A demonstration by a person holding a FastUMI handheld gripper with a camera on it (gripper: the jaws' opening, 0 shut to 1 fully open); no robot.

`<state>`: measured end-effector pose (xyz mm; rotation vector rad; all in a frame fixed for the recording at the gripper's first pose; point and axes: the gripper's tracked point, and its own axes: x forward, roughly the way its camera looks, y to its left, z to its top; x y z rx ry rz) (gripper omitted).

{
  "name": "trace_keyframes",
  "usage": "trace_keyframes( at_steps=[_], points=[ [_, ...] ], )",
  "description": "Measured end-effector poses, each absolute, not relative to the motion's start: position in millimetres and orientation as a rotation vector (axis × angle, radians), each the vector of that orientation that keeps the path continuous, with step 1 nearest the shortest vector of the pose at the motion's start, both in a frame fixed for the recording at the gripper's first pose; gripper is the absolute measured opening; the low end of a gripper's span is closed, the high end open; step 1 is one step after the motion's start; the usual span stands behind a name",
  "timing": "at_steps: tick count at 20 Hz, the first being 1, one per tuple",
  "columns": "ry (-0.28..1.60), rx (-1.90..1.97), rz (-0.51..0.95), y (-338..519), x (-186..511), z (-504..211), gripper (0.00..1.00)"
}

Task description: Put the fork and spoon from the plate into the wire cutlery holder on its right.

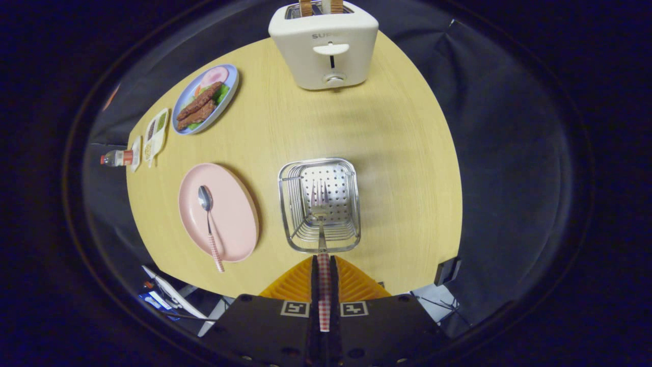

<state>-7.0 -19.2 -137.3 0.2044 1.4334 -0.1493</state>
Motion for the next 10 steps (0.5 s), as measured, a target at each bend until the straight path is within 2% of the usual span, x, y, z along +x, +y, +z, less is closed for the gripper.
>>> trace_keyframes(
  at_steps=[1,6,8,10],
  points=[
    [1.428,0.214,-0.151,-20,-5,-136,0.12],
    [1.324,0.224,-0.115,-21,10,-122,0.15],
    [1.211,0.173,-0.094,-24,20,-110,0.33],
    [1.065,0.115,-0.09,-26,33,-90,0.56]
  ],
)
